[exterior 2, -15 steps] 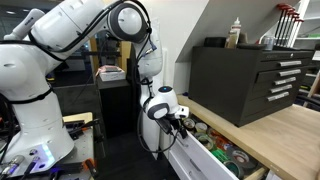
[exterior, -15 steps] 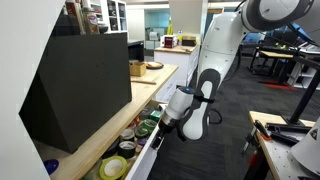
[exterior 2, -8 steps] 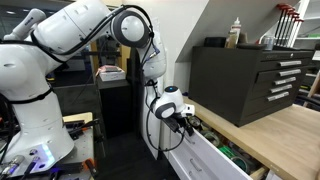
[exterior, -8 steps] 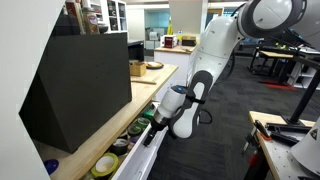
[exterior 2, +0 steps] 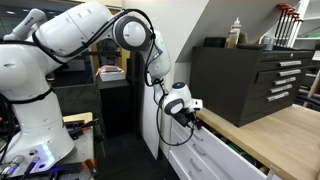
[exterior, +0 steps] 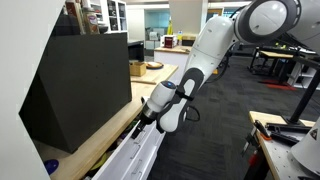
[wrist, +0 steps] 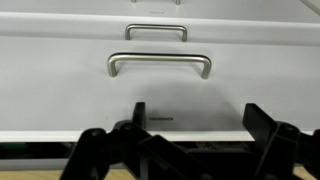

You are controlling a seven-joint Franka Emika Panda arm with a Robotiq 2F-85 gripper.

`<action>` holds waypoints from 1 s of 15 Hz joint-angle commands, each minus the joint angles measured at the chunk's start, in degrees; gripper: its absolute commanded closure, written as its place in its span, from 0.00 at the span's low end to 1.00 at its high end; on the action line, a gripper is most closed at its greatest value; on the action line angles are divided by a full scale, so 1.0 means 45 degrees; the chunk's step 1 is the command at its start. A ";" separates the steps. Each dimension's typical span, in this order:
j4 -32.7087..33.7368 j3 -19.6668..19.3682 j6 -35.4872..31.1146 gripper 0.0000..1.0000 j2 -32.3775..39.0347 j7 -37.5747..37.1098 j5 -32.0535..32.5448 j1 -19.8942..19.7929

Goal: Close the drawer

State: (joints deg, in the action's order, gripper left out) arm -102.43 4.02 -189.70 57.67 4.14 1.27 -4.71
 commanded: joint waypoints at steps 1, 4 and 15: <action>0.0989 0.0096 0.0476 0.00 0.0280 -0.0124 0.0170 -0.0024; -0.0266 0.0020 0.1595 0.00 -0.0802 -0.0323 -0.0054 0.0138; -0.4122 -0.0419 0.6865 0.00 -0.4806 -0.1572 -0.0941 0.0763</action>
State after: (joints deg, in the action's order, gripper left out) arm -115.19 3.12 -164.33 42.93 -0.18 -1.34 -2.57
